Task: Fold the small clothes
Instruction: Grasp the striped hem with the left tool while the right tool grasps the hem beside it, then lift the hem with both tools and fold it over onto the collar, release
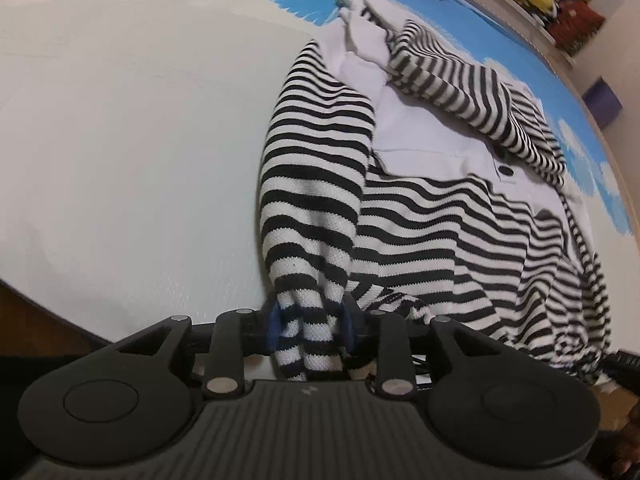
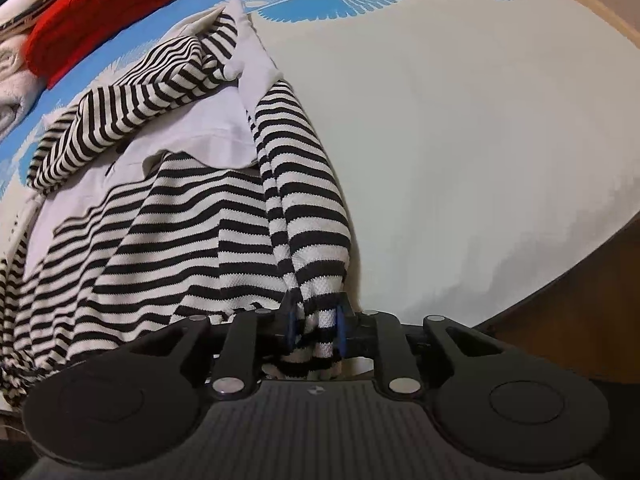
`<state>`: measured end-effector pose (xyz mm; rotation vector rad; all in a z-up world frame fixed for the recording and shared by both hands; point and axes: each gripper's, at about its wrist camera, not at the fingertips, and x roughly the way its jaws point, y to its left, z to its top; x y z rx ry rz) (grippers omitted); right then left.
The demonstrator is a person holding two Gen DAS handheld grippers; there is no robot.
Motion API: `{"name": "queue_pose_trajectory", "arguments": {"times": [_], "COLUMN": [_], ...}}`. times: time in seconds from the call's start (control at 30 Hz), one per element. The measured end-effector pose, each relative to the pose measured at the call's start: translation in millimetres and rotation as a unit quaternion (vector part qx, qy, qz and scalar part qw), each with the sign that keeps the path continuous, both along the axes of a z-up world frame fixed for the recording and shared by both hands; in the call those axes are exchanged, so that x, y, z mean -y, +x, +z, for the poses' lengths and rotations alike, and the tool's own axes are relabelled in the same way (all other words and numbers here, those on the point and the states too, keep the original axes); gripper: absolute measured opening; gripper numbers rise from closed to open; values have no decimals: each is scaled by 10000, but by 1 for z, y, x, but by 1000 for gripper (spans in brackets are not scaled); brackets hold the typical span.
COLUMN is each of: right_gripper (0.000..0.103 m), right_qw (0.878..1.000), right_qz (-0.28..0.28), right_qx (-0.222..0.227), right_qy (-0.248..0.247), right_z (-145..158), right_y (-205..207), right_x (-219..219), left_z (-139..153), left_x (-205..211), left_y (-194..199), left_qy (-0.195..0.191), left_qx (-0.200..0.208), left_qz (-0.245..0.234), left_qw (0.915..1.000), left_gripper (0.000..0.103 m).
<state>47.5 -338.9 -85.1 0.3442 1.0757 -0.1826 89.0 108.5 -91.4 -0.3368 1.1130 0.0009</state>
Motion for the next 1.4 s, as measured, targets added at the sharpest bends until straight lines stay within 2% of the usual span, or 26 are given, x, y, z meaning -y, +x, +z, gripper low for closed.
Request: {"name": "queue_pose_trajectory", "arguments": {"times": [0.1, 0.17, 0.23, 0.3, 0.47, 0.53, 0.63, 0.7, 0.83, 1.03, 1.17, 1.27, 1.4], "right_gripper": [19, 13, 8, 7, 6, 5, 5, 5, 5, 4, 4, 4, 4], "right_qw": [9999, 9999, 9998, 9996, 9981, 9968, 9933, 9890, 9800, 9668, 9633, 9653, 9721], "right_qz": [59, 67, 87, 92, 42, 1, 30, 99, 406, 774, 848, 724, 588], "right_qx": [18, 41, 117, 211, 601, 803, 1147, 1437, 1914, 2368, 2458, 2370, 2074], "right_qy": [-118, -135, -136, -191, -95, 9, 146, 348, 362, 566, 670, 824, 927], "right_z": [0, 0, 2, 5, 22, 33, 57, 79, 120, 164, 179, 178, 162], "right_y": [1, 2, 1, 0, -4, -7, -12, -15, -28, -81, -112, -106, -42], "right_x": [-3, -4, -5, -6, -3, 0, 6, 12, 20, 23, 29, 36, 45], "left_z": [-1, -1, 0, 2, 18, 30, 52, 72, 115, 155, 166, 162, 143], "left_x": [0, -1, -2, -2, 0, -2, -10, -16, -23, -40, -44, -44, -42], "left_y": [-1, -1, 0, 0, -4, -5, -2, -1, -12, -55, -75, -54, 34], "left_qy": [36, 8, -29, -91, -87, -133, -431, -591, -673, -908, -1137, -1316, -1323], "left_qx": [53, 57, 66, 101, 300, 425, 592, 762, 1115, 974, 957, 854, 772], "left_qz": [-60, -67, -104, -189, -297, -320, -393, -451, -782, -1021, -1128, -1141, -961], "left_qw": [10000, 10000, 9999, 9997, 9991, 9985, 9965, 9943, 9884, 9858, 9824, 9810, 9835], "left_gripper": [34, 34, 28, 16, 10, 10, 9, 9, 8, 8, 8, 8, 8]}}
